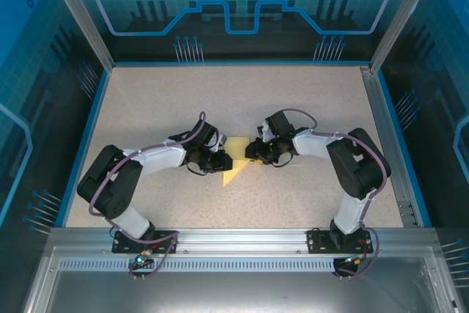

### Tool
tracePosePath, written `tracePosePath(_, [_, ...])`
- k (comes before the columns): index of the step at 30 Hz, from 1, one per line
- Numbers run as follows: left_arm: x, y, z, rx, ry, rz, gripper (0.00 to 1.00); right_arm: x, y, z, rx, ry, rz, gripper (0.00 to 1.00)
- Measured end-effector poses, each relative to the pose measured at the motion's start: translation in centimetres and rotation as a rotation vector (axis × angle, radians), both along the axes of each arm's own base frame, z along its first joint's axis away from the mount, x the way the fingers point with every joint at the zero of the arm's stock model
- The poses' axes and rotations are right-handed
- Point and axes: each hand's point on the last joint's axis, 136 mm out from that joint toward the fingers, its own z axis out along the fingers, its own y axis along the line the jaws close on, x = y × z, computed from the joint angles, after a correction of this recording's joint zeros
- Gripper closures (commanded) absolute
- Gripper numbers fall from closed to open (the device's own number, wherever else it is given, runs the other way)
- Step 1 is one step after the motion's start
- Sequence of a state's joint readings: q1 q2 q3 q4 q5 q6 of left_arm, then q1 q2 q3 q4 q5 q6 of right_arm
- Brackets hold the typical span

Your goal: Fold a paper plane with a square sheet of paper (pick it up from the middle)

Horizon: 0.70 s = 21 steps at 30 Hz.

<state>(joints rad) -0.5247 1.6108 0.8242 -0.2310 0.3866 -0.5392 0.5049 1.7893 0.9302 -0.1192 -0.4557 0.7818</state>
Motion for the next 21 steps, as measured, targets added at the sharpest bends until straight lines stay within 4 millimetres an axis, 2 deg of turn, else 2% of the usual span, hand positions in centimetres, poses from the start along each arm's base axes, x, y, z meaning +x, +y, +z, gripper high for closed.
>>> tracePosePath(7, [0.7,0.1,0.1,0.018,-0.013,0.012,0.78,-0.2,-0.2,-0.1,-0.001,0.003,-0.007,0.63])
tracePosePath(17, [0.7,0.1,0.0,0.024,-0.015,0.015,0.78,-0.4,0.9,-0.9,0.044,0.029,0.019,0.66])
tracePosePath(21, [0.8,0.2,0.0,0.026,-0.016,0.017,0.77,-0.5,1.5,-0.5,0.066,0.018,0.037,0.67])
